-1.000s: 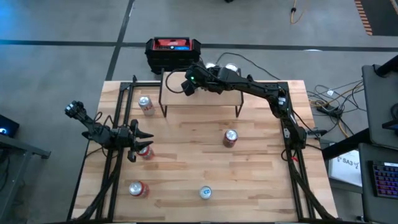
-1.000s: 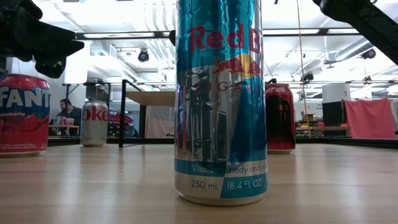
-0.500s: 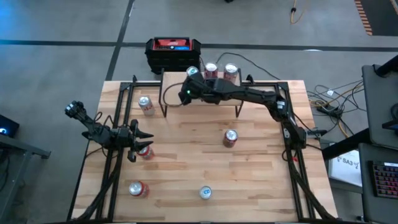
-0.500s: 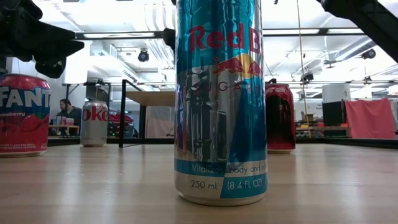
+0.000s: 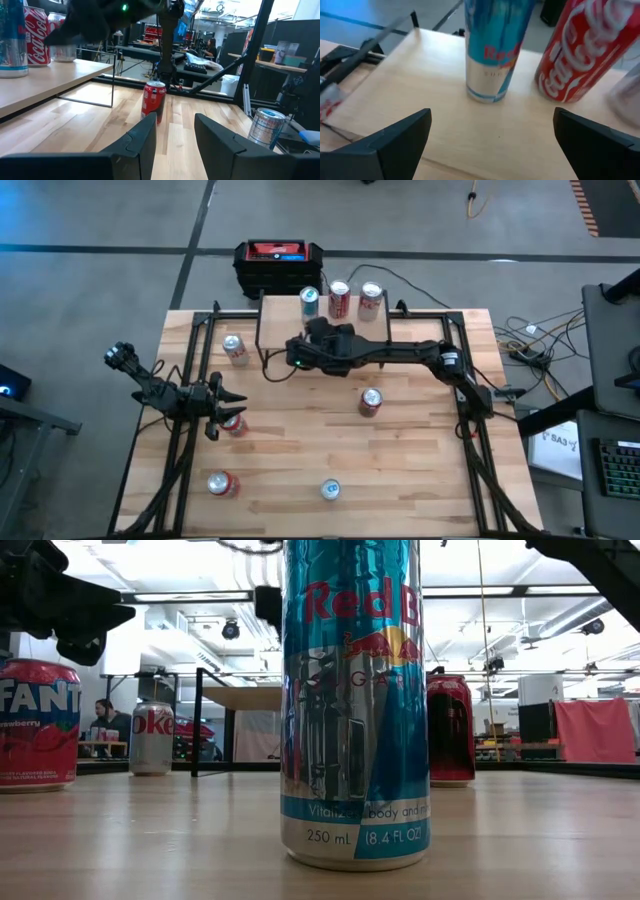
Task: Place canned beverage on shelf
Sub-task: Put the top blue soda can on the shelf
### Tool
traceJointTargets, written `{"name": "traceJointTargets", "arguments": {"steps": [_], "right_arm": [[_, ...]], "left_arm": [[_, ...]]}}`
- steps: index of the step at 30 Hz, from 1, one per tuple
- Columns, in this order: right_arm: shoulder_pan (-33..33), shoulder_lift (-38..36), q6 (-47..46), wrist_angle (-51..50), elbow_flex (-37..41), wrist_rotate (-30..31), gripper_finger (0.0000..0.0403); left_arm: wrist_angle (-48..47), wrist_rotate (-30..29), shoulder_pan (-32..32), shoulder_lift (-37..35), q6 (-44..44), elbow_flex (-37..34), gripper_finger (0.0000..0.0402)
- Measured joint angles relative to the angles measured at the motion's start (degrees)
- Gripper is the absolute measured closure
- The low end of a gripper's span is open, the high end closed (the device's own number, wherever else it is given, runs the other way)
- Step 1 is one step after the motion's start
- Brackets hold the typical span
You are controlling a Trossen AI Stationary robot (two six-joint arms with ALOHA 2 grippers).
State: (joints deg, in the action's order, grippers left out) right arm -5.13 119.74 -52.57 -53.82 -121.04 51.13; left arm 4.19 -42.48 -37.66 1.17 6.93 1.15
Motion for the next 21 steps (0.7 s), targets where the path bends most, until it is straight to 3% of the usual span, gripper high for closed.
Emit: {"name": "traceJointTargets", "arguments": {"steps": [21], "right_arm": [[-0.13,0.02,1.27,23.48,14.49,8.76,0.0014]], "left_arm": [[-0.02,0.02,0.02,0.0,-0.02,0.0,0.0283]]}}
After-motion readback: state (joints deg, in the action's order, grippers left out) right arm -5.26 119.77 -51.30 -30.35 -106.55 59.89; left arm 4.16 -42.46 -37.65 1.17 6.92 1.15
